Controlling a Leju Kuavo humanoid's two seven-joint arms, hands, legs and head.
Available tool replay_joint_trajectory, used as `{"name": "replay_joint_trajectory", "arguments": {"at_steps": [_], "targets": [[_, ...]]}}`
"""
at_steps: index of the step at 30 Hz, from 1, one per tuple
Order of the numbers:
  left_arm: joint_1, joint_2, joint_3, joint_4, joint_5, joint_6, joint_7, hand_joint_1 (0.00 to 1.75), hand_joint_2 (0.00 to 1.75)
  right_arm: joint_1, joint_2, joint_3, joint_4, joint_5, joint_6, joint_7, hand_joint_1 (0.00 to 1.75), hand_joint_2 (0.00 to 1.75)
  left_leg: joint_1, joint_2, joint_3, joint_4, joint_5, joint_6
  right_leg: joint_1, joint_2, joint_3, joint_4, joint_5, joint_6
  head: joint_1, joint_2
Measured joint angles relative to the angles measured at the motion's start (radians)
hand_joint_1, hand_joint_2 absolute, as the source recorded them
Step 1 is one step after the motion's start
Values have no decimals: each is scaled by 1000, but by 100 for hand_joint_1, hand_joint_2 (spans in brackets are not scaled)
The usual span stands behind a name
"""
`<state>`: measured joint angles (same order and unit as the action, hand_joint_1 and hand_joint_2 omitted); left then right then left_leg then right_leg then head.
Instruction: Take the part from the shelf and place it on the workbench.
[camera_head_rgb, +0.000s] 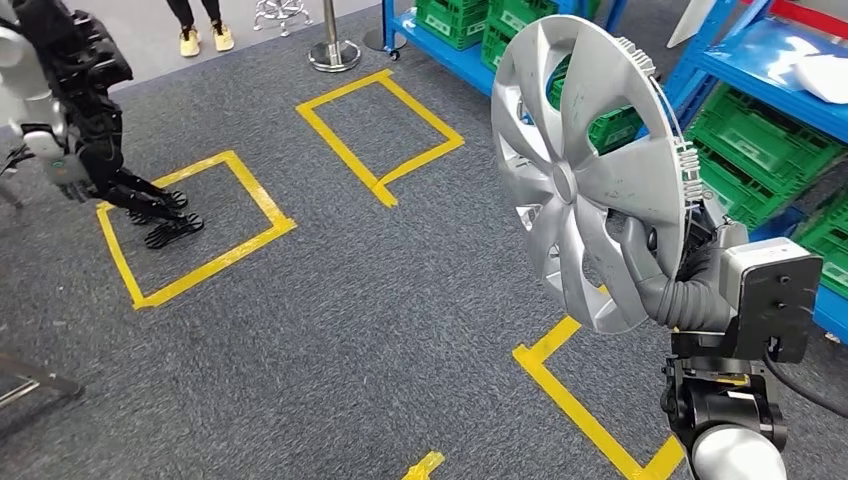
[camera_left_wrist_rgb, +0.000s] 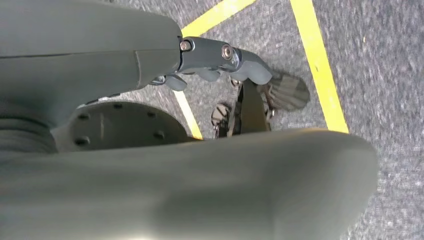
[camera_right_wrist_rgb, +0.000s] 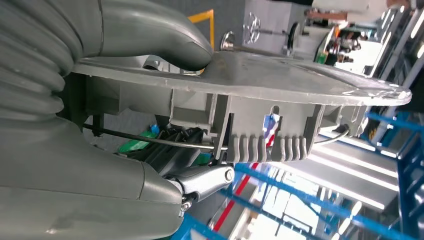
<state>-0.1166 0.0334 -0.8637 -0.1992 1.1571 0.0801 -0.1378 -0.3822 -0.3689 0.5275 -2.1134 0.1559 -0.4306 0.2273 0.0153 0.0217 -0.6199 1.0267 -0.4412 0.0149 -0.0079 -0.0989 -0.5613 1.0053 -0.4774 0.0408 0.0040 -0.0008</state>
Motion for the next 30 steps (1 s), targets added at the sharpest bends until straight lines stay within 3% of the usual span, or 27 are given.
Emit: {"name": "replay_joint_trajectory", "arguments": {"at_steps": [2,5,7,8,11,13,15,16,17,19,21,22,23,24,27,28,30], "targets": [[2,1,-1,0,-1,0,0,0,0,-1,-1,0,0,0,1,2,175,175,3,-18,0,-5,6,12,-5,22,-19,34,-26,10,5,0],[0,2,-2,1,-3,0,-1,0,0,-4,-2,0,2,-1,2,4,175,175,1,-48,-2,-8,10,23,-9,79,-102,218,-113,15,21,0],[-1,2,-3,1,-4,0,0,0,0,-1,-3,0,4,-2,2,5,175,175,-3,-70,-4,-7,11,27,-8,90,-141,295,-130,12,27,0],[0,2,-4,1,-5,0,0,0,0,0,-3,0,6,-2,2,6,175,175,-4,-83,-4,-7,12,27,-7,93,-135,281,-112,8,29,0],[0,1,-4,1,-5,0,-1,0,0,-2,-3,0,7,-2,2,7,175,175,-5,-118,-6,-5,17,23,-4,134,-43,88,-22,-12,34,0],[-1,-1,-4,0,-5,0,-1,0,0,-7,-3,0,7,-2,2,7,175,175,-2,-137,-14,-5,23,13,0,158,-4,16,-8,-22,36,0],[2,-2,-5,0,-5,0,-1,0,0,-10,-3,0,8,-2,2,7,175,175,4,-152,-22,-7,31,-2,4,145,4,4,-5,-30,37,0],[5,-2,-5,0,-5,0,0,0,0,-11,-3,1,8,-2,2,7,175,175,4,-144,-28,-5,31,-7,4,135,9,-6,1,-34,37,0],[6,-2,-6,1,-5,0,-1,0,0,-11,-3,1,8,-2,2,7,175,175,2,-123,-38,9,22,-10,3,123,14,-17,7,-38,34,0],[5,-1,-7,1,-5,1,-1,0,0,-12,-3,1,9,-2,1,7,175,175,-2,-63,-82,95,-27,-13,3,100,21,-31,15,-44,23,0],[2,-1,-9,1,-5,0,-1,0,0,-11,-3,1,10,-2,0,7,175,175,0,-37,-137,216,-78,-18,5,76,20,-31,14,-48,15,0],[2,-2,-10,1,-5,0,-1,0,0,-10,-3,1,11,-2,0,7,175,175,3,-33,-149,246,-83,-21,5,65,20,-30,13,-48,12,0],[3,-2,-12,1,-5,0,-1,0,0,-9,-3,1,12,-2,0,7,175,175,5,-29,-144,241,-73,-23,5,54,20,-28,11,-47,9,0],[3,-2,-13,1,-5,1,-1,0,0,-8,-3,1,13,-3,0,7,175,175,8,-22,-118,199,-50,-25,4,44,19,-26,9,-44,6,0],[0,0,-15,1,-5,1,-1,0,0,-9,-3,1,13,-3,-1,7,175,175,5,20,-12,26,-3,-20,7,18,16,-7,-4,-27,-2,0],[-1,0,-15,1,-5,1,-1,0,0,-10,-3,1,14,-3,-1,7,175,175,2,24,2,4,-4,-15,9,11,14,-1,-7,-21,-1,0],[0,0,-16,1,-5,1,-1,0,0,-10,-3,0,14,-4,-1,7,175,175,-3,7,0,2,-4,-2,8,-3,13,3,-9,-11,4,0]]}}
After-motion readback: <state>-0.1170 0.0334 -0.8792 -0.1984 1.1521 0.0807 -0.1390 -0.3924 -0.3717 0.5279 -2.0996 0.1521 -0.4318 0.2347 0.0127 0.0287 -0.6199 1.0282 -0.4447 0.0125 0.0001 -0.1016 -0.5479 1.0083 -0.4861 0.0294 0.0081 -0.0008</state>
